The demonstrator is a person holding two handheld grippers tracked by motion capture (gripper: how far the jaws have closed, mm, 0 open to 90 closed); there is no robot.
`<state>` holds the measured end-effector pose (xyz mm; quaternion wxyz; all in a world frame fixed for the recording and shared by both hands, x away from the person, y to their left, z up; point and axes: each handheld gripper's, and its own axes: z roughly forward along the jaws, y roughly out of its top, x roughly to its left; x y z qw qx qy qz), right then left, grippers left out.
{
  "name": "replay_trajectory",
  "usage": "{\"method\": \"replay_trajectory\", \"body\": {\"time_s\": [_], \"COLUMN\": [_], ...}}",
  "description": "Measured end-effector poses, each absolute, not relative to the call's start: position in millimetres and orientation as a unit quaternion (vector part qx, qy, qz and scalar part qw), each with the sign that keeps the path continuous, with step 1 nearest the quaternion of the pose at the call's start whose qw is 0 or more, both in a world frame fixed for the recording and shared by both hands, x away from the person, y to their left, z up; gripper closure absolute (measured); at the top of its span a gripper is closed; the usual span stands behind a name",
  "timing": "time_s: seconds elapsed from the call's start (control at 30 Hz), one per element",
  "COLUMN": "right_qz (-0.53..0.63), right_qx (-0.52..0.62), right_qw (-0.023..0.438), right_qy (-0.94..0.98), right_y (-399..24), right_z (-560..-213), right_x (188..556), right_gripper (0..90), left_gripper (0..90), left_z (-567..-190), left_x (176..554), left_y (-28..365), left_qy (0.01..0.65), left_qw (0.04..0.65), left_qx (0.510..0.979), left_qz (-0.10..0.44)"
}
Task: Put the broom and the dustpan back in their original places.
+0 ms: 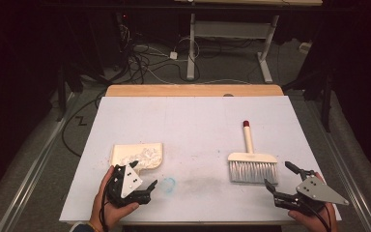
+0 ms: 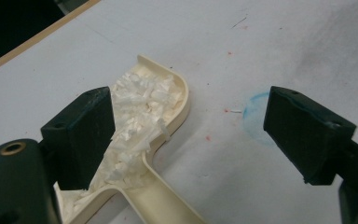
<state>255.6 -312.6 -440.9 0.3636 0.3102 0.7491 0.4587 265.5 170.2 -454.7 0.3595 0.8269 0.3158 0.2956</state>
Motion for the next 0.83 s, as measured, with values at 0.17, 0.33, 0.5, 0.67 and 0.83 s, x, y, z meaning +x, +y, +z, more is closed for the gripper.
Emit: {"method": "replay_trajectory", "body": {"time_s": [0.17, 0.33, 0.5, 0.67, 0.83], "right_qz": [0.456, 0.464, 0.458, 0.452, 0.453], "right_qx": [0.307, 0.317, 0.319, 0.321, 0.323], "right_qw": [0.362, 0.354, 0.355, 0.351, 0.344], "right_qy": [0.753, 0.748, 0.75, 0.755, 0.756], "right_y": [-311.5, -313.9, -315.1, -316.0, -316.4], "right_z": [-441.6, -440.0, -441.4, -443.4, -443.7], "right_x": [256.4, 256.9, 259.0, 260.4, 261.8], "right_gripper": [16.3, 16.3, 16.3, 16.4, 16.6], "left_gripper": [15.6, 15.5, 15.5, 15.5, 15.5], "left_z": [-454.2, -455.7, -456.9, -457.8, -458.9], "left_x": [264.8, 266.1, 268.8, 270.6, 272.1], "left_y": [171.3, 169.7, 169.8, 168.0, 165.2], "left_qy": [0.316, 0.313, 0.314, 0.312, 0.315], "left_qw": [0.364, 0.358, 0.359, 0.355, 0.354], "left_qx": [0.825, 0.83, 0.831, 0.833, 0.834], "left_qz": [0.294, 0.292, 0.288, 0.286, 0.284]}}
